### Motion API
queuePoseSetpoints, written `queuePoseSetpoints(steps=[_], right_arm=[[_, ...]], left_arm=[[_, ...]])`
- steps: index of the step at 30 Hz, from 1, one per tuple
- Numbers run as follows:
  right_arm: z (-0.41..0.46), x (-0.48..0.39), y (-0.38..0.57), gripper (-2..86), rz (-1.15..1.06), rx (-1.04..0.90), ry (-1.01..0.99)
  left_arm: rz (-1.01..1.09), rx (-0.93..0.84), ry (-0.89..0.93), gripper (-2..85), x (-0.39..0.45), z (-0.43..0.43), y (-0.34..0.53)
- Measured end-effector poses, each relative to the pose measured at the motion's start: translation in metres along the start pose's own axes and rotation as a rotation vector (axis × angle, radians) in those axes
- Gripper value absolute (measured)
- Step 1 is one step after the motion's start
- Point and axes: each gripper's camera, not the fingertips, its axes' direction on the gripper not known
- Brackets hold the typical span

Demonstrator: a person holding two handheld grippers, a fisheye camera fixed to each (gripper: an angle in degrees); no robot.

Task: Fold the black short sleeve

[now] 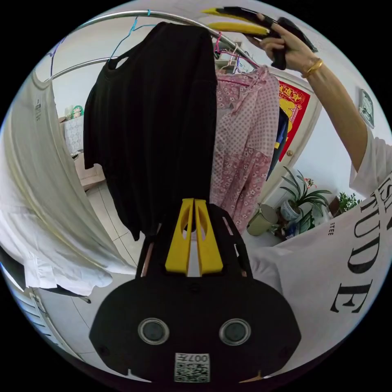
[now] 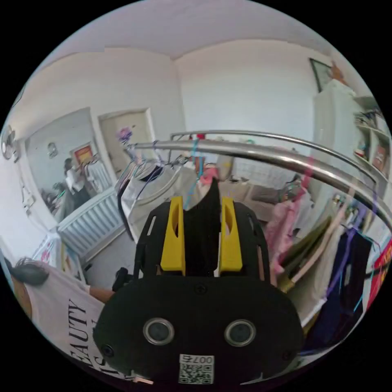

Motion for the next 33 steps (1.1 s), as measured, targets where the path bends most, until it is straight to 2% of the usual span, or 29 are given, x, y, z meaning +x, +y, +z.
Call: queuePoseSetpoints(steps=[4,8,11,17,22,27,33], right_arm=[[0.071,-0.039,-0.04,10.4,-0.053,-0.081,0.02],[0.14,-0.052,-0.072,4.8,-0.063,-0.196,0.1],[0.15,-0.058,-0.084,0.9,-0.116,-0.179,0.152],[0.144,-0.072,-0.139,-0.1,-0.19,-0.144,0.212],[0.176,-0.075,-0.186,-0.1,-0.191,-0.227,0.187],[0.239,-0.08,-0.124,-0.1,-0.119,-0.302,0.101],[0.213,-0.122,0.029,-0.1,-0.214,-0.202,0.09]], left_arm=[[0.001,0.027,-0.018,-1.0,0.003,-0.004,0.001],[-0.02,0.031,-0.041,-1.0,0.003,-0.01,0.01],[-0.051,0.025,-0.07,-1.0,0.0,-0.018,0.022],[-0.13,0.007,-0.136,-1.0,-0.006,-0.038,0.045],[-0.177,0.022,-0.158,-0.8,0.001,-0.051,0.052],[-0.198,0.029,-0.165,2.1,0.017,-0.057,0.054],[-0.176,0.041,-0.222,10.7,0.039,-0.065,0.039]])
